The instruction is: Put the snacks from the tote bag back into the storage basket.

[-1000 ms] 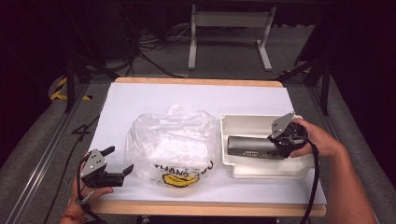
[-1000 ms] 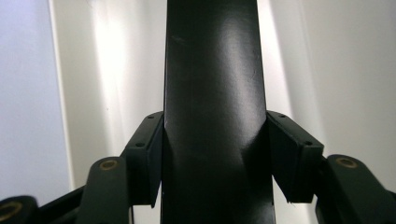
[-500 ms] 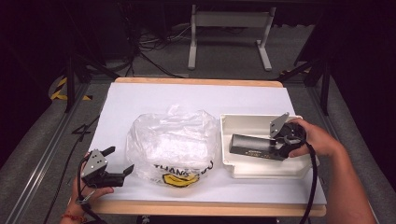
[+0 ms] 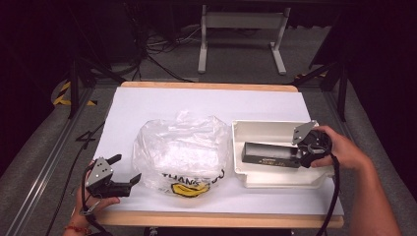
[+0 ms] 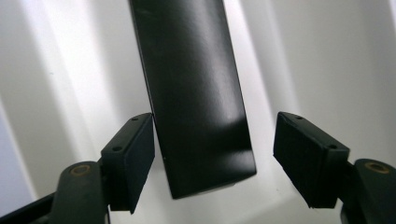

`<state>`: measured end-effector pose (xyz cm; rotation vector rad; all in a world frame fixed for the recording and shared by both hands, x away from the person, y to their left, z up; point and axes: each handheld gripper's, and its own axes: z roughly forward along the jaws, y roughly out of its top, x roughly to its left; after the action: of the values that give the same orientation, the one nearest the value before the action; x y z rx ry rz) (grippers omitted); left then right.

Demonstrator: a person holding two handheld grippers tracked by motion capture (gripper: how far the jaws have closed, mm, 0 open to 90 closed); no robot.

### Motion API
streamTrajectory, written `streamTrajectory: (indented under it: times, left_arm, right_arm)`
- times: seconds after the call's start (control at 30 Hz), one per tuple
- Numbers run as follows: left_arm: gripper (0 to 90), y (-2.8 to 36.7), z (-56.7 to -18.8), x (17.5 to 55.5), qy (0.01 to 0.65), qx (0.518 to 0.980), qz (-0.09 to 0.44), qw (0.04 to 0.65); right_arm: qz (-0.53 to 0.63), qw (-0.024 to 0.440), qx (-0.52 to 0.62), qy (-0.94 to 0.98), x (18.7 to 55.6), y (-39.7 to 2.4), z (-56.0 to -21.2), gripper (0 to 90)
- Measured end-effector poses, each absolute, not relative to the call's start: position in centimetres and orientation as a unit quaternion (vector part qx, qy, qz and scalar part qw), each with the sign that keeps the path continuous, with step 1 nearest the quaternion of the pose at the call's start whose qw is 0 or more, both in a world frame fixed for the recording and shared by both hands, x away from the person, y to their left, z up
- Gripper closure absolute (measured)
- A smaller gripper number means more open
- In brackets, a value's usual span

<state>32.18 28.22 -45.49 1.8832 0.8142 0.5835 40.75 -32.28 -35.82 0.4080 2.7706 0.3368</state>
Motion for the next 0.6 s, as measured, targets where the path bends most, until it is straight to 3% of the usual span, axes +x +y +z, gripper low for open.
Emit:
streamTrajectory:
  times: [0.23,0.6]
  left_arm:
    - [4.7,28.3,-45.5,32.2,0.334,0.772,0.240,0.484]
    - [4.6,28.4,-45.4,32.1,0.334,0.772,0.240,0.485]
  right_arm:
    - [0.162,0.165,0.144,0.962,39.9,-32.6,-35.4,28.2]
    - [0.240,0.225,0.190,0.925,38.0,-33.1,-34.4,19.8]
